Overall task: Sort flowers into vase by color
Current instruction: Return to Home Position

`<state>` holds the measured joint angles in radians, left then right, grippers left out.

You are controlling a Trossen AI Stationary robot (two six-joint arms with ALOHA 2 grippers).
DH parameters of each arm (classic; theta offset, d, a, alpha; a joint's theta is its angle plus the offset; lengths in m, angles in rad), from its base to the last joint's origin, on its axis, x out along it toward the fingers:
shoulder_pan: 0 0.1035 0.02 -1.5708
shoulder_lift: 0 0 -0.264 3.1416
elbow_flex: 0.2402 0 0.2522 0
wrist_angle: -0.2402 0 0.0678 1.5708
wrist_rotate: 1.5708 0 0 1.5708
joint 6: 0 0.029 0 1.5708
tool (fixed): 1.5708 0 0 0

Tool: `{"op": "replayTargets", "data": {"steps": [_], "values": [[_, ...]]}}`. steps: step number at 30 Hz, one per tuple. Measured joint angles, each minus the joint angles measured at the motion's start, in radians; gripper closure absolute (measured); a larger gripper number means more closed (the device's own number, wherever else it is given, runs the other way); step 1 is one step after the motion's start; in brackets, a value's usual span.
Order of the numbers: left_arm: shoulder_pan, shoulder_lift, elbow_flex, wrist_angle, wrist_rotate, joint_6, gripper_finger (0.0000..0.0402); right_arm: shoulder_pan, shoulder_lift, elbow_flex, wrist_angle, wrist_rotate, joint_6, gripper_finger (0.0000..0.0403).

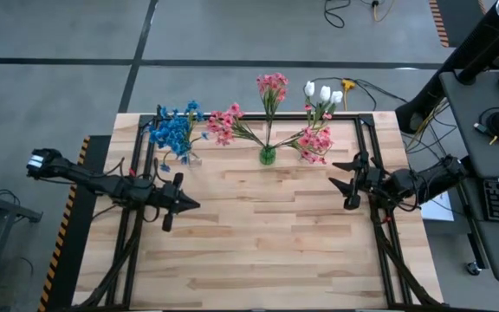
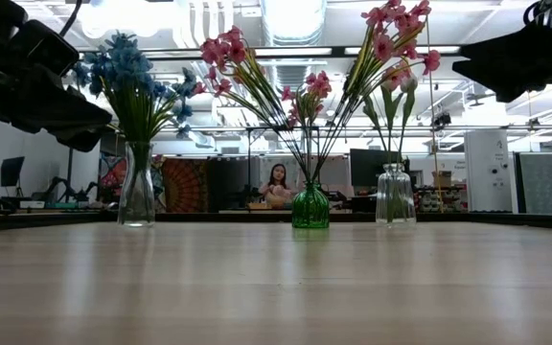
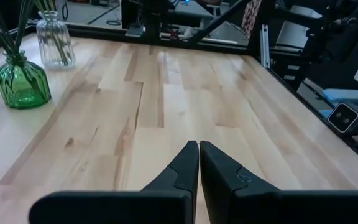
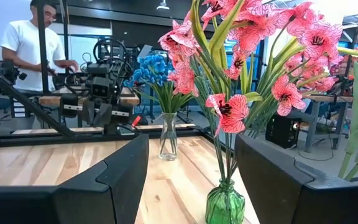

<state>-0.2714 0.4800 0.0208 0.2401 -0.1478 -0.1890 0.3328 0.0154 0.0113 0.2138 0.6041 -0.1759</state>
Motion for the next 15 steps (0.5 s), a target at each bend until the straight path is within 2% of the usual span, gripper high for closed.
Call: {"op": "replayTargets", "data": {"steps": [15], "values": [[0.0,0.044,0.001,0.0,0.0,0.0,0.0402,0.0,0.0,0.0,0.0,0.0,0.0,0.0172]]}}
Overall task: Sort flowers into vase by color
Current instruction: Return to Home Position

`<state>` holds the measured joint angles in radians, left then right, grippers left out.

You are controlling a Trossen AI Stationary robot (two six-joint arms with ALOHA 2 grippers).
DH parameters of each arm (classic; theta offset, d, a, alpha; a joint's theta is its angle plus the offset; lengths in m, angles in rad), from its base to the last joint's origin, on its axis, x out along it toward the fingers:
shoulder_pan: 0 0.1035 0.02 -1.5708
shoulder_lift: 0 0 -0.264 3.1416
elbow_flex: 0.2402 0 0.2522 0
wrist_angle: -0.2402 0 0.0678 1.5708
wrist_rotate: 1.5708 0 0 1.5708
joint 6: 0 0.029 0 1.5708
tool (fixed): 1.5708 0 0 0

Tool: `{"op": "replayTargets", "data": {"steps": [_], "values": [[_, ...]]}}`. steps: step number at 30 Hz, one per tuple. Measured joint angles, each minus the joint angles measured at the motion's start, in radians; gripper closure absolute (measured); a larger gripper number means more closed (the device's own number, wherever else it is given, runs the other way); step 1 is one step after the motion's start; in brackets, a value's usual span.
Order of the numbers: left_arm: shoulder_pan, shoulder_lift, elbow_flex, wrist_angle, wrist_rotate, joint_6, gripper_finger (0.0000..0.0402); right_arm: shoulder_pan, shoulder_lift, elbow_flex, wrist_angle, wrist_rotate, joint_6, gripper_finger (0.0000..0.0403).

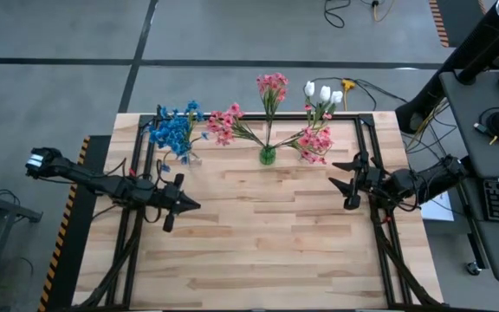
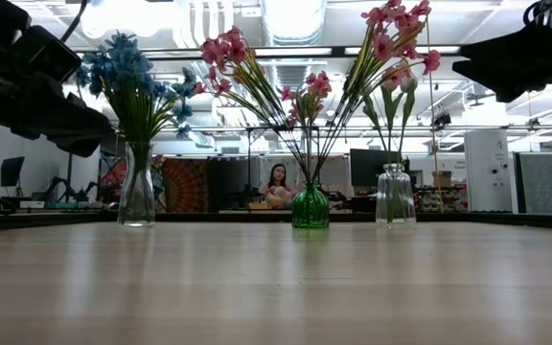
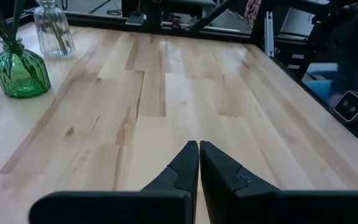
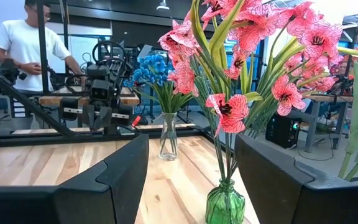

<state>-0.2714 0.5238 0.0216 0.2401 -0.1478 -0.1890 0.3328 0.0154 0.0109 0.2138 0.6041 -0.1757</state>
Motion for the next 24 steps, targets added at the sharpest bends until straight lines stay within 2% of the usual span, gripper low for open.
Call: {"op": "replayTargets", "data": {"steps": [24], "values": [[0.0,0.061,0.0,0.0,0.0,0.0,0.0402,0.0,0.0,0.0,0.0,0.0,0.0,0.0172]]}}
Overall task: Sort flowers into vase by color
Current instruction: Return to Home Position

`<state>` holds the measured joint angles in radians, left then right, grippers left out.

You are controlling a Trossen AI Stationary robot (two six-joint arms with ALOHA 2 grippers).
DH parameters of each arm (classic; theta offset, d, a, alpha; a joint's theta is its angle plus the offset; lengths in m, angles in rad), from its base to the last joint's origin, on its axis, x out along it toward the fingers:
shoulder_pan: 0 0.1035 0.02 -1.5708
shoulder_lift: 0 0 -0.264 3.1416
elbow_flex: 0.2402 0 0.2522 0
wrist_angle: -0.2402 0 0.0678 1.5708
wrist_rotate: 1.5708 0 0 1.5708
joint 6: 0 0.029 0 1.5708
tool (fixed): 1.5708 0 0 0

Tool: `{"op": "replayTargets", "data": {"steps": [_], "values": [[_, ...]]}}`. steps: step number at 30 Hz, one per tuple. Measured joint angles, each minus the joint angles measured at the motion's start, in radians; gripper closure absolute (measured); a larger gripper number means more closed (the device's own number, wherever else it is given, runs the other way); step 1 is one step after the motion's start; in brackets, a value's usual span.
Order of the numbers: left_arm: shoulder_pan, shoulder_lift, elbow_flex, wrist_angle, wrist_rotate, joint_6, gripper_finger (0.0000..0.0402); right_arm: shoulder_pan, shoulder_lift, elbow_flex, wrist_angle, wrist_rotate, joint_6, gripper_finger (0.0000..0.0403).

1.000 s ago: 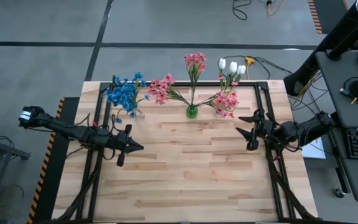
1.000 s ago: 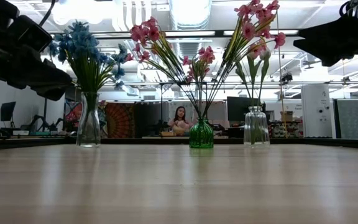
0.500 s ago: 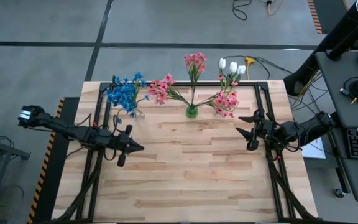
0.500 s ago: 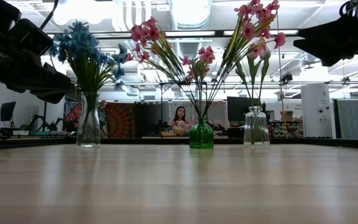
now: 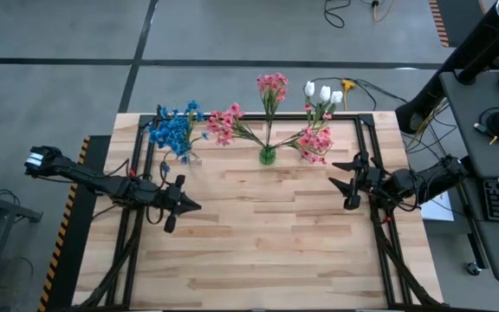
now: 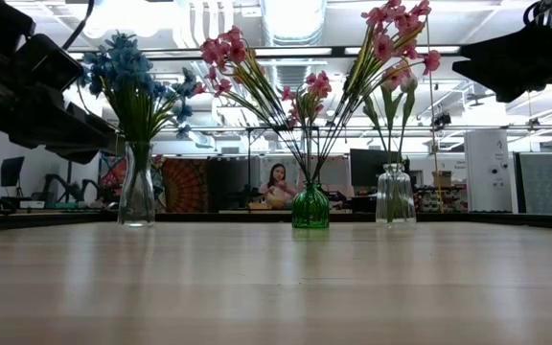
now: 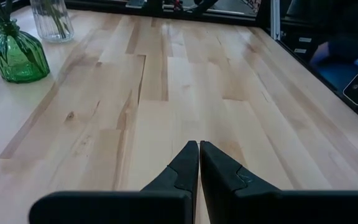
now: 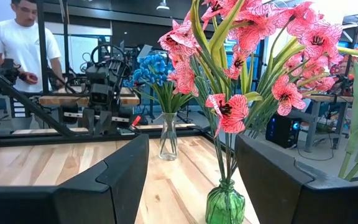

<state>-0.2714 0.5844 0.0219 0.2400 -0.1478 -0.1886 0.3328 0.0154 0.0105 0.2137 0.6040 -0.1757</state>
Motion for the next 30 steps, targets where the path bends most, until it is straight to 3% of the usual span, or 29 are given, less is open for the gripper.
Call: {"op": "replayTargets", "data": {"steps": [30], "values": [[0.0,0.072,0.0,0.0,0.0,0.0,0.0402,0.0,0.0,0.0,0.0,0.0,0.0,0.0172]]}}
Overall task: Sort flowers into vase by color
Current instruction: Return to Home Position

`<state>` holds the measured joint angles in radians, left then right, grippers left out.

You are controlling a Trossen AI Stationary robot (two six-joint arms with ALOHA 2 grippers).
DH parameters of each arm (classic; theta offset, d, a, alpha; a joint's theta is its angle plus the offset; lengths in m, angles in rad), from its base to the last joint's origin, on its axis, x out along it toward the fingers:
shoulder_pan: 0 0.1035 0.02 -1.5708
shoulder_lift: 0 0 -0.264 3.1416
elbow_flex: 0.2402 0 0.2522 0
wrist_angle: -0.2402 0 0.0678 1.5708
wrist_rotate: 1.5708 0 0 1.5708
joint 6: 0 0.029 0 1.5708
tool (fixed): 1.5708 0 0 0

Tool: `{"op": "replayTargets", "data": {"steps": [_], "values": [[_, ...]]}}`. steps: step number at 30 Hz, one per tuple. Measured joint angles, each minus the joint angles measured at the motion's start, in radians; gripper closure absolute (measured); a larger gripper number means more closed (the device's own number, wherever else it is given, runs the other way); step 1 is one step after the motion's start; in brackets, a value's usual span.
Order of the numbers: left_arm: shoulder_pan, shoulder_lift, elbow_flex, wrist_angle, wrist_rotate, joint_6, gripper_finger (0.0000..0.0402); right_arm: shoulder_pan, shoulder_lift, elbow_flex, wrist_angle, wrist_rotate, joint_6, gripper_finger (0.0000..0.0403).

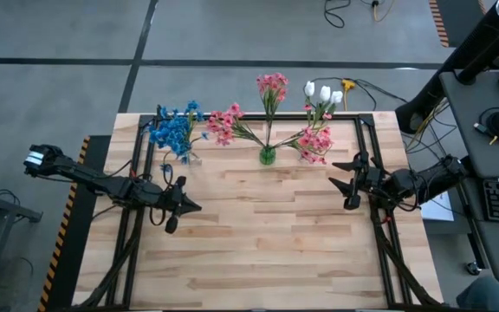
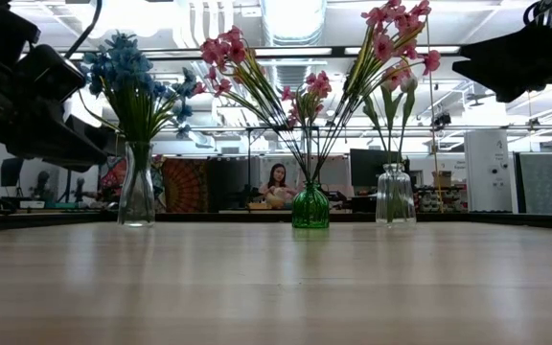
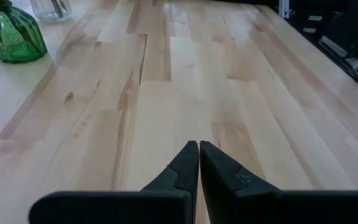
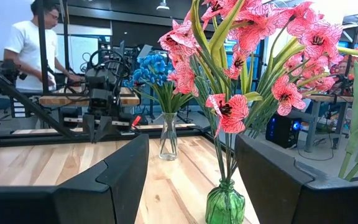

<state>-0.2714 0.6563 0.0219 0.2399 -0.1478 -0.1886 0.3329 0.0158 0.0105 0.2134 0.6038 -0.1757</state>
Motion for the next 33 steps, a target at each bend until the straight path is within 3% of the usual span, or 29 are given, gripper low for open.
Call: {"op": "replayTargets", "data": {"steps": [33], "values": [[0.0,0.062,0.0,0.0,0.0,0.0,0.0402,0.0,0.0,0.0,0.0,0.0,0.0,0.0172]]}}
